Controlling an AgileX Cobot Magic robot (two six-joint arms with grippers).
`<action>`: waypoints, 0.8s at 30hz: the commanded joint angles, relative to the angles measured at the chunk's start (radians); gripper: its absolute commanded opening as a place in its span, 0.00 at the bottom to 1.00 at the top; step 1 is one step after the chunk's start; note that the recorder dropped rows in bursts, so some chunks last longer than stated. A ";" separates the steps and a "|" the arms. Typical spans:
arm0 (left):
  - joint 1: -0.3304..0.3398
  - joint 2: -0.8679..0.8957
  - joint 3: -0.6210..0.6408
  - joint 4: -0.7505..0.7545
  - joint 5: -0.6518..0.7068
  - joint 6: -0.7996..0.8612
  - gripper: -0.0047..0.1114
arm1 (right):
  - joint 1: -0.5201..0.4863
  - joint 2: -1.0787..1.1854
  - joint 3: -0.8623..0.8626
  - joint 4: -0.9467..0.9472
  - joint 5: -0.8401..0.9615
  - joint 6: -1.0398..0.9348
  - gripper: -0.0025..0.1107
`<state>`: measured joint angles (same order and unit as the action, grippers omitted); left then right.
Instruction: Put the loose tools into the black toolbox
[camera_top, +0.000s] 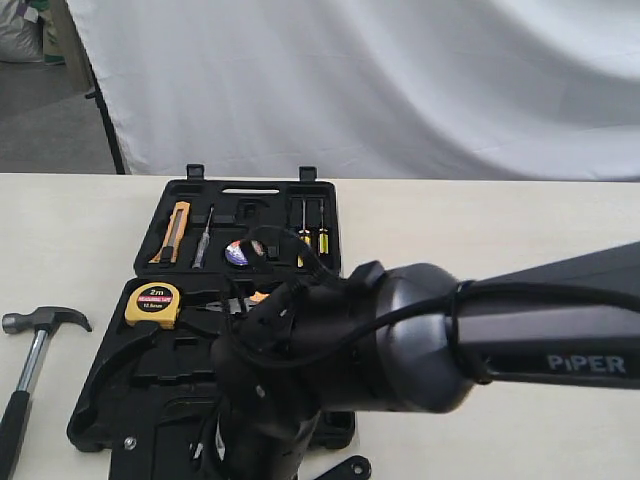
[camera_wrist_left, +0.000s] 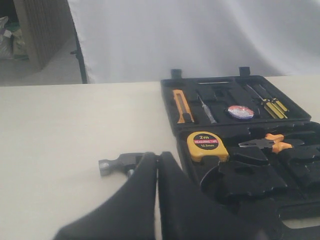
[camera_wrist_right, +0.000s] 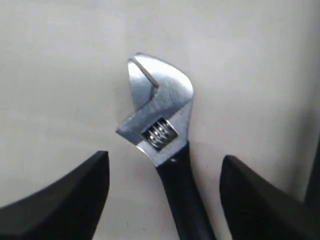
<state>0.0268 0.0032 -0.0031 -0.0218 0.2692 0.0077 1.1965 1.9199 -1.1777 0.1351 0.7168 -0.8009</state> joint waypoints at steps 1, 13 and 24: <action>0.004 -0.003 0.003 -0.010 0.000 -0.008 0.05 | 0.014 0.054 0.005 -0.019 -0.029 -0.019 0.56; 0.004 -0.003 0.003 -0.008 0.000 -0.008 0.05 | 0.018 0.129 0.005 -0.033 -0.025 -0.027 0.02; 0.004 -0.003 0.003 -0.008 0.000 -0.008 0.05 | 0.018 -0.023 0.005 -0.033 0.046 -0.007 0.02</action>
<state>0.0268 0.0032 -0.0031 -0.0218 0.2692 0.0077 1.2149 1.9606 -1.1727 0.1079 0.7447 -0.8095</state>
